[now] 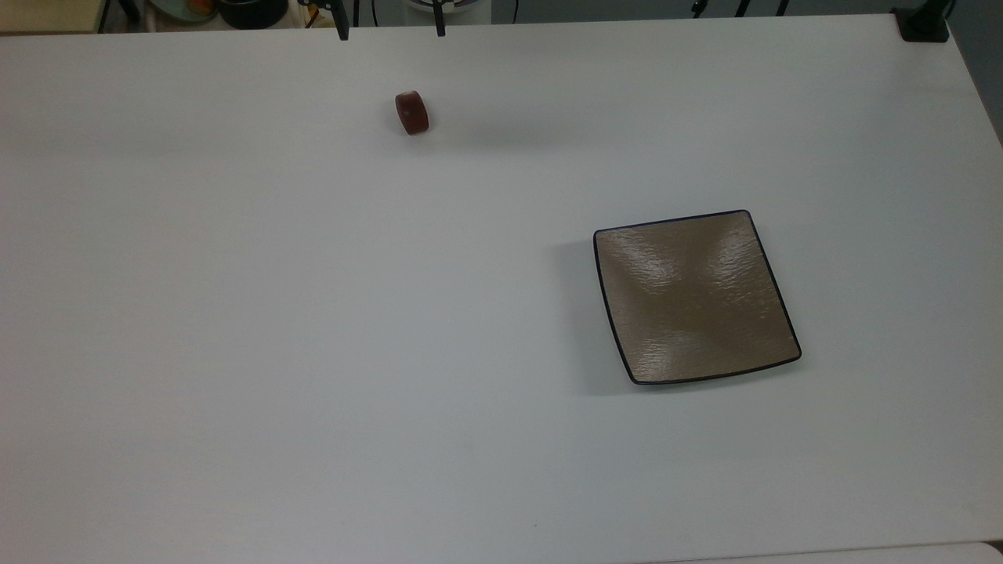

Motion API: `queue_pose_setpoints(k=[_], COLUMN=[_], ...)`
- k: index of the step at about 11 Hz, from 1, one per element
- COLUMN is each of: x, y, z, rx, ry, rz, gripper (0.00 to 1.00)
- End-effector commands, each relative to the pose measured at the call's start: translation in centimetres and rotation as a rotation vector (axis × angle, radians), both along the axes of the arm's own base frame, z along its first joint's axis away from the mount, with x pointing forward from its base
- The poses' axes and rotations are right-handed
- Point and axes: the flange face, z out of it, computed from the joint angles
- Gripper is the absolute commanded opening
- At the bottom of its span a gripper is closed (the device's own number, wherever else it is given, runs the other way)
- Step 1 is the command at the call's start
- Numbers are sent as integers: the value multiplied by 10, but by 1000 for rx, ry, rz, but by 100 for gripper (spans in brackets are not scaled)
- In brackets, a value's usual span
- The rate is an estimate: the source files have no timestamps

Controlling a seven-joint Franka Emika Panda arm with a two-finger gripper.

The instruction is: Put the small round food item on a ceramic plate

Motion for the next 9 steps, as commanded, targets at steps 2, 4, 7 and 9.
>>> queue_pose_setpoints(k=[2,4,7,9], x=[-1,0,0,-5], y=[-3,-2,-3,-2], z=[7,8,8,13], rx=[13,14,12,14], ry=[-2,-8,-8,-17], rz=[-21,-21,-21,-9], gripper=[100,100,100,100])
